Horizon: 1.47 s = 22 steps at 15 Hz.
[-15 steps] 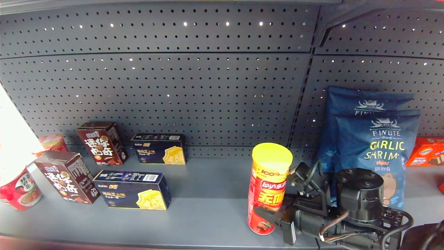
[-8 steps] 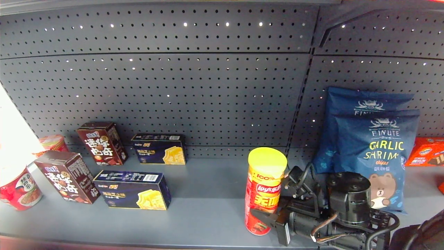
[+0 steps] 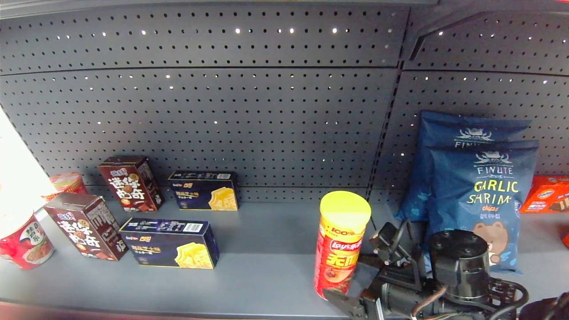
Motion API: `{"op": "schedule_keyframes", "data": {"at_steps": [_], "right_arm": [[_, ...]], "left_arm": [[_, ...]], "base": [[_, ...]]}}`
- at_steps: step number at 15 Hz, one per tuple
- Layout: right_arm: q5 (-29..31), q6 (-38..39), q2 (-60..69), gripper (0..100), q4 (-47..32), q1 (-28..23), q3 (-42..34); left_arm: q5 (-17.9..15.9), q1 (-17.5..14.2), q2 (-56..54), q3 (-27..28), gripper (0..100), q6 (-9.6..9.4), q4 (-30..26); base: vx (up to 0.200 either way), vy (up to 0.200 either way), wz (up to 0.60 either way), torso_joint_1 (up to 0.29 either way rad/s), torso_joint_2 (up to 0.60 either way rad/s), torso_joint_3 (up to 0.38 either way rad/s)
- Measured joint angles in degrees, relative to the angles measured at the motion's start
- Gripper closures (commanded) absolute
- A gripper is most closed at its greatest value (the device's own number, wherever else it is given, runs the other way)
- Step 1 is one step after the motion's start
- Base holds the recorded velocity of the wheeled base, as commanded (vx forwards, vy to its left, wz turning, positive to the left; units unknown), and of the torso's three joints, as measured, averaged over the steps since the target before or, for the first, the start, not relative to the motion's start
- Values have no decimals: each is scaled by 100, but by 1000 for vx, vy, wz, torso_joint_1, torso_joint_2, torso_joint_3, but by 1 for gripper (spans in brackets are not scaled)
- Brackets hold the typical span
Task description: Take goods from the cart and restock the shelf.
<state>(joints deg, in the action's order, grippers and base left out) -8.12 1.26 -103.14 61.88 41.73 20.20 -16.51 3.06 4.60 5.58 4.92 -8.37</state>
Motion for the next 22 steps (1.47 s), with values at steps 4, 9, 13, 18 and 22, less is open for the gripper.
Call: {"op": "schedule_keyframes", "data": {"at_steps": [4,9,13,18,22], "right_arm": [[35,-6,929,0,-22,-141,-697],[191,-44,2729,0,-1407,-502,-1051],[931,-50,3617,0,-2620,-510,-579],[1014,-48,4056,0,-2904,-500,-599],[1025,-13,4163,0,-3066,-500,-618]], "left_arm": [[-11,0,0,17,100,-354,23],[-223,21,328,1271,100,-427,72],[-796,32,1621,2533,100,-662,0],[-1719,407,3646,3518,100,-1253,61],[-1961,1119,5405,3802,100,-1584,939]], "base": [[0,0,0,0,0,0],[0,0,0,0,0,0],[0,0,0,0,0,0],[0,0,0,0,0,0],[0,0,0,0,0,0]]}}
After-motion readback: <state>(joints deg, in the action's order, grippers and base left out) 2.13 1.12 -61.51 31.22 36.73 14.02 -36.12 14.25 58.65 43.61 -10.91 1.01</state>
